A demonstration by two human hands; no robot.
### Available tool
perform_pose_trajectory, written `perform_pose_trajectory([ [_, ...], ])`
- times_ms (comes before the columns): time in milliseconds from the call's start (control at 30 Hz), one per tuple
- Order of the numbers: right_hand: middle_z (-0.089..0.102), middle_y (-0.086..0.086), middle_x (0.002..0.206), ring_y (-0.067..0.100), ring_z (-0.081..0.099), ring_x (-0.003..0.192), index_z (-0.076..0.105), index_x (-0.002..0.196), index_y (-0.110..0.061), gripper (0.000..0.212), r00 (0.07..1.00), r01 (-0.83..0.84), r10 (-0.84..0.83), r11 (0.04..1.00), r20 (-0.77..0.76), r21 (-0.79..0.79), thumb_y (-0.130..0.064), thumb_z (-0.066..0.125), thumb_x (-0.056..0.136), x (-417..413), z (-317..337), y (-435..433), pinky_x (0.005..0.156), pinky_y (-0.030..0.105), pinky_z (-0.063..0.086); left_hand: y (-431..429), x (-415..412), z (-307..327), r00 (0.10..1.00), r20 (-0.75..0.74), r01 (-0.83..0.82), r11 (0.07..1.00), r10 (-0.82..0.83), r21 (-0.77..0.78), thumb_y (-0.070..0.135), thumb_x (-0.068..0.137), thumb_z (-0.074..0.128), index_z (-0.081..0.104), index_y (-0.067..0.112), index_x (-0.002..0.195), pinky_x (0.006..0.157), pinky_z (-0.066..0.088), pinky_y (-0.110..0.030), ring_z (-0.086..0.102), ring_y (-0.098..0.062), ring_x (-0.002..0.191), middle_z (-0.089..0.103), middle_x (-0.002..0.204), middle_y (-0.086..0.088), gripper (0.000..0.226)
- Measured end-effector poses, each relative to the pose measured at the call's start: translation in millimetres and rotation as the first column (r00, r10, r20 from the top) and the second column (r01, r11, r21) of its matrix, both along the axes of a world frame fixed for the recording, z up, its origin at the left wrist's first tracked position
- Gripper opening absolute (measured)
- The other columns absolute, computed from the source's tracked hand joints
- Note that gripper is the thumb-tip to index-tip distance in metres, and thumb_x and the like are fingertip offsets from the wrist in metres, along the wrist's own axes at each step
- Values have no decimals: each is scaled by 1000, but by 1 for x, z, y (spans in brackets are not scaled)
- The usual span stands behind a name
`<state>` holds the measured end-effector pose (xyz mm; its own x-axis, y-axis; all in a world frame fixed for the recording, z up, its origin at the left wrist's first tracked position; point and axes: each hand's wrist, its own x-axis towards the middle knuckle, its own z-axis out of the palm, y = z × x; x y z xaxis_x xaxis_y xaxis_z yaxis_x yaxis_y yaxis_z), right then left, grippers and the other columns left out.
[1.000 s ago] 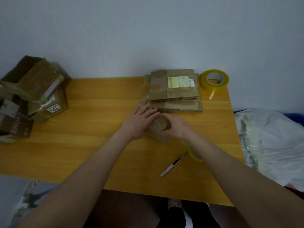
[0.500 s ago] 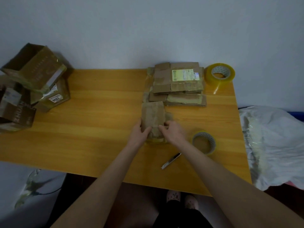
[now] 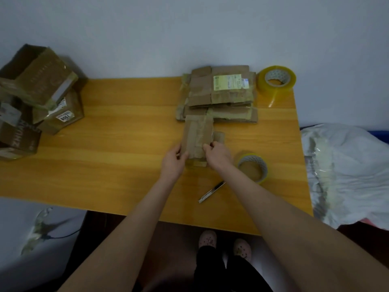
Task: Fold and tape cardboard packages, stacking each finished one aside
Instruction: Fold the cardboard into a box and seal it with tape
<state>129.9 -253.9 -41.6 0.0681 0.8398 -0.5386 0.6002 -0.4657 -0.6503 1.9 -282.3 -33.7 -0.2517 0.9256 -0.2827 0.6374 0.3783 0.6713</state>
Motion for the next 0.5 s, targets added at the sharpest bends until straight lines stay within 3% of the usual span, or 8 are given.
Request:
perform_pose_trajectory([
  [133, 56, 8, 130, 31, 57, 113, 37, 139, -16, 66, 996, -31, 32, 999, 89, -14, -60, 46, 91, 7, 9, 3, 87, 42, 49, -3, 12, 6, 989, -72, 139, 983, -131, 119, 20, 94, 58, 54, 13, 131, 84, 46, -26, 58, -19, 107, 62, 119, -2, 38],
  [200, 54, 8, 132, 31, 55, 116, 33, 140, -13, 87, 998, 35, -32, 998, 48, -52, -71, 54, 80, 8, 16, 6, 85, 39, 47, -7, 21, 6, 989, 24, 141, 982, -145, 129, 18, 95, 54, 52, 15, 134, 90, 47, -27, 54, -15, 109, 54, 118, 4, 39],
  [300, 52, 7, 132, 32, 52, 119, 30, 138, -13, 106, 987, 158, -156, 983, 31, -94, -75, 68, 62, 10, 21, 12, 85, 41, 44, -4, 19, 1, 970, 179, 154, 985, -167, 83, 13, 95, 47, 53, 17, 134, 93, 43, -28, 49, -14, 111, 51, 127, -2, 39],
  [400, 52, 6, 131, 32, 52, 119, 32, 135, -18, 101, 976, 151, -132, 983, 174, -105, -73, 72, 60, 8, 23, 15, 82, 41, 44, 6, 0, -4, 933, 353, 91, 993, -61, -69, 9, 96, 40, 60, 18, 127, 95, 39, -26, 47, -14, 119, 54, 134, -1, 38],
  [500, 52, 6, 132, 33, 53, 118, 28, 139, -21, 98, 958, 159, -139, 985, 253, -61, -71, 69, 65, 10, 23, 13, 82, 41, 46, 23, -18, -20, 918, 374, -41, 971, 129, -234, 17, 98, 49, 52, 14, 135, 103, 40, -33, 48, -22, 126, 51, 138, -4, 37],
])
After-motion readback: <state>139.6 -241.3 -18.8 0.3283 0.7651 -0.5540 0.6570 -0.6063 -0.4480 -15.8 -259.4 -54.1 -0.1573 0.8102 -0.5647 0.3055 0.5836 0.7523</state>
